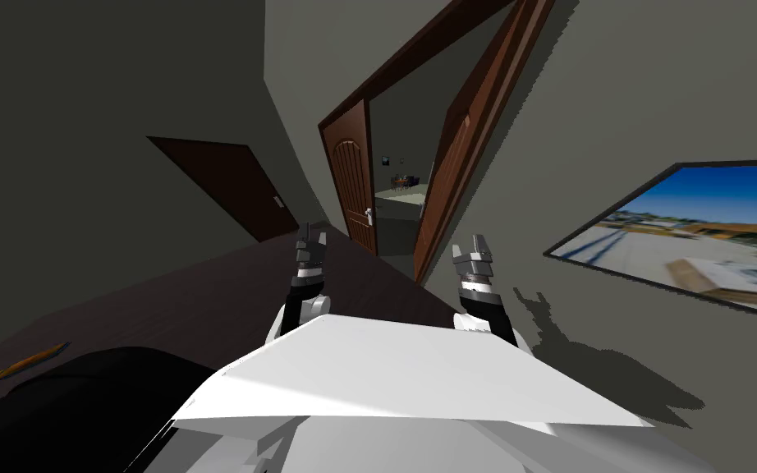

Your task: Push the door open

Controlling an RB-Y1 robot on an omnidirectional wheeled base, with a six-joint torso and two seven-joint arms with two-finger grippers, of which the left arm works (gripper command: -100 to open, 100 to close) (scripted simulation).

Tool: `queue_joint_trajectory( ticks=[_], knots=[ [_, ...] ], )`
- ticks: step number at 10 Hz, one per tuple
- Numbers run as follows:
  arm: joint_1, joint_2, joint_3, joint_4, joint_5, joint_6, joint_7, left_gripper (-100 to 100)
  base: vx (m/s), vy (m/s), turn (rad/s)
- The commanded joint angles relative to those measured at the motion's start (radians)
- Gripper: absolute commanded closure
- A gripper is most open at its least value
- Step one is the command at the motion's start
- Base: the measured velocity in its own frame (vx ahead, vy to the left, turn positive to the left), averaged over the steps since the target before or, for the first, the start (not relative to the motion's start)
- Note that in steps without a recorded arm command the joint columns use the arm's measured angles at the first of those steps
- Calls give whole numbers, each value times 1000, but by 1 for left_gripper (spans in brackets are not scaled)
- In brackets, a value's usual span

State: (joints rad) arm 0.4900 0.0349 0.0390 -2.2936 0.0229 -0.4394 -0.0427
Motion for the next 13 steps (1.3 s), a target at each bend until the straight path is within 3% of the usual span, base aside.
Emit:
queue_joint_trajectory(
  ticks=[1, 7, 9, 13],
  knots=[
    [-19, 7, -9, 32, -4, 1, 6, -100, 137, 84, -25],
    [-101, 29, -51, 173, -19, 7, 31, -100, 170, 104, -20],
    [-143, 36, -72, 244, -27, 10, 44, -100, 165, 120, -26],
    [-191, 43, -96, 325, -36, 13, 59, -100, 115, 75, -16]
  ],
)
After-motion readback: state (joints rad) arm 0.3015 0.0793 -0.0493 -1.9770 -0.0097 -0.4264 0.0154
